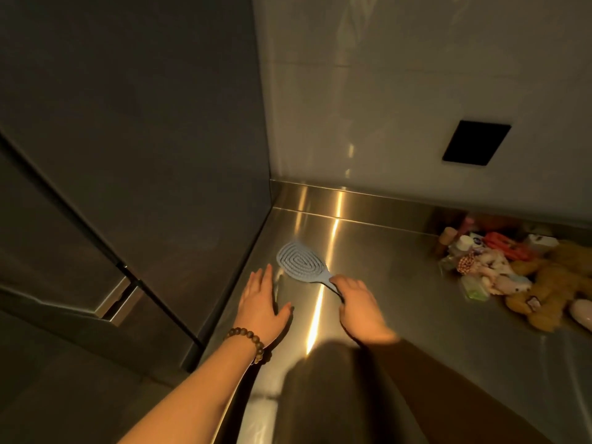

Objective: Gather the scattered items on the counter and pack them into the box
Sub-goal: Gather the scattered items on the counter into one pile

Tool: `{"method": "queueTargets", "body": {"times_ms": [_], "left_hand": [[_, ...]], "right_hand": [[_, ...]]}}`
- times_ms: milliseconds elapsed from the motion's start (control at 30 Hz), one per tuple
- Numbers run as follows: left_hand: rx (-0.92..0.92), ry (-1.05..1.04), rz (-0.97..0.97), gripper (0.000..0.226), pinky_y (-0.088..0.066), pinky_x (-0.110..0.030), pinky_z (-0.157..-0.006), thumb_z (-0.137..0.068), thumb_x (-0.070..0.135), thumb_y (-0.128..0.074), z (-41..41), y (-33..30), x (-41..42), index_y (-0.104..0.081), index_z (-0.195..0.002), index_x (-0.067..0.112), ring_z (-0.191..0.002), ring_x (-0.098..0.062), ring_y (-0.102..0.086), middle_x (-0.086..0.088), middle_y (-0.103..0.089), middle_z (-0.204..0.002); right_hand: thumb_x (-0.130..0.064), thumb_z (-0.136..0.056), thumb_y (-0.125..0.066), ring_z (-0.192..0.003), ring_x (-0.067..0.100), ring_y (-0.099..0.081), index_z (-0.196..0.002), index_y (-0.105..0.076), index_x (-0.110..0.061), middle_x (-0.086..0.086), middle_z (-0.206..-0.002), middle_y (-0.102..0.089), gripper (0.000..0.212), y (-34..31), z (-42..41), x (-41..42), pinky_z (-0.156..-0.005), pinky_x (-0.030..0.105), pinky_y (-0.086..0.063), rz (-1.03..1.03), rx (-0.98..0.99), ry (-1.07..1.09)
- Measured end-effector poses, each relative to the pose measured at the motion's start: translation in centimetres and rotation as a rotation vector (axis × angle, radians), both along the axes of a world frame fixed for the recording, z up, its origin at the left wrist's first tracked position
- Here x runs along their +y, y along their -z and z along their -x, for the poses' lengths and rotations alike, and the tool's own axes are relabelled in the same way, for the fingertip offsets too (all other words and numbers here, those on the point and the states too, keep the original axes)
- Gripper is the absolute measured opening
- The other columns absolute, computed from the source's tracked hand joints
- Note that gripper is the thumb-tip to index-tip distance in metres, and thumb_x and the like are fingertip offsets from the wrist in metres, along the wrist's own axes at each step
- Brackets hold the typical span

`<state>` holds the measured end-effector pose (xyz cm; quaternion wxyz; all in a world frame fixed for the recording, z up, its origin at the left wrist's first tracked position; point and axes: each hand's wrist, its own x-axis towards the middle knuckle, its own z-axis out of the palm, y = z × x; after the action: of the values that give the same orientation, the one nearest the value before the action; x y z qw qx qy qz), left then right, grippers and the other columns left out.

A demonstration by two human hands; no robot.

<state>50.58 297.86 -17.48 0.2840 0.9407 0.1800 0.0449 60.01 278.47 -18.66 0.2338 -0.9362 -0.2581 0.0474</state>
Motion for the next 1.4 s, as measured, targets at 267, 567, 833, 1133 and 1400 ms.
{"method": "queueTargets", "body": {"times_ms": [267,567,833,1133,1400], "left_hand": [[0.075,0.119,0.057,0.112,-0.015,-0.039,-0.117,-0.069,0.052,-0.073,-3.6,1.0,-3.5,0.0,-0.149,0.022,-0.144,-0.022,-0.003,-0.006,-0.002,-0.158],[-0.083,0.174,0.226,0.108,-0.026,-0.038,-0.113,-0.065,0.045,-0.078,-6.6,0.7,-9.8,-0.012,-0.148,0.025,-0.139,-0.022,-0.018,0.002,-0.013,-0.152],[-0.287,0.386,0.273,0.092,-0.025,-0.034,-0.113,-0.073,0.038,-0.076,-10.9,-4.2,-21.9,-0.024,-0.146,0.019,-0.137,-0.022,-0.025,-0.003,-0.018,-0.15],[-0.285,0.415,0.357,0.092,-0.024,-0.036,-0.113,-0.078,0.03,-0.072,-18.1,-5.7,-35.3,-0.012,-0.148,0.03,-0.141,-0.016,-0.017,0.005,-0.008,-0.156],[-0.076,0.209,0.279,0.088,-0.029,-0.028,-0.106,-0.079,0.035,-0.068,-21.7,-1.2,-41.4,-0.016,-0.148,0.02,-0.134,-0.023,-0.033,-0.004,-0.014,-0.155]], "right_hand": [[-0.009,-0.086,-0.057,-0.106,0.03,-0.05,-0.123,-0.056,-0.014,0.01,-0.114,-0.061,0.038,0.1,-0.4,-5.8,-0.086,0.032,-0.035,-0.044,0.034,0.172],[-0.012,-0.09,-0.056,-0.106,0.026,-0.049,-0.12,-0.058,-0.009,0.01,-0.114,-0.059,0.031,-2.3,1.0,-11.3,-0.091,0.028,-0.034,-0.135,-0.057,0.341],[-0.012,-0.091,-0.058,-0.106,0.022,-0.052,-0.119,-0.059,-0.01,0.009,-0.113,-0.06,0.029,-7.7,0.2,-25.1,-0.092,0.029,-0.038,-0.155,-0.212,0.428],[0.0,-0.09,-0.053,-0.103,-0.002,-0.047,-0.116,-0.063,-0.007,0.009,-0.112,-0.061,0.029,-10.6,-10.3,-38.5,-0.092,0.003,-0.03,-0.311,-0.277,0.251],[-0.013,-0.088,-0.061,-0.118,0.025,-0.043,-0.125,-0.059,-0.016,0.01,-0.128,-0.05,0.037,-4.9,-18.0,-43.4,-0.103,0.041,-0.038,-0.096,-0.077,0.302]]}}
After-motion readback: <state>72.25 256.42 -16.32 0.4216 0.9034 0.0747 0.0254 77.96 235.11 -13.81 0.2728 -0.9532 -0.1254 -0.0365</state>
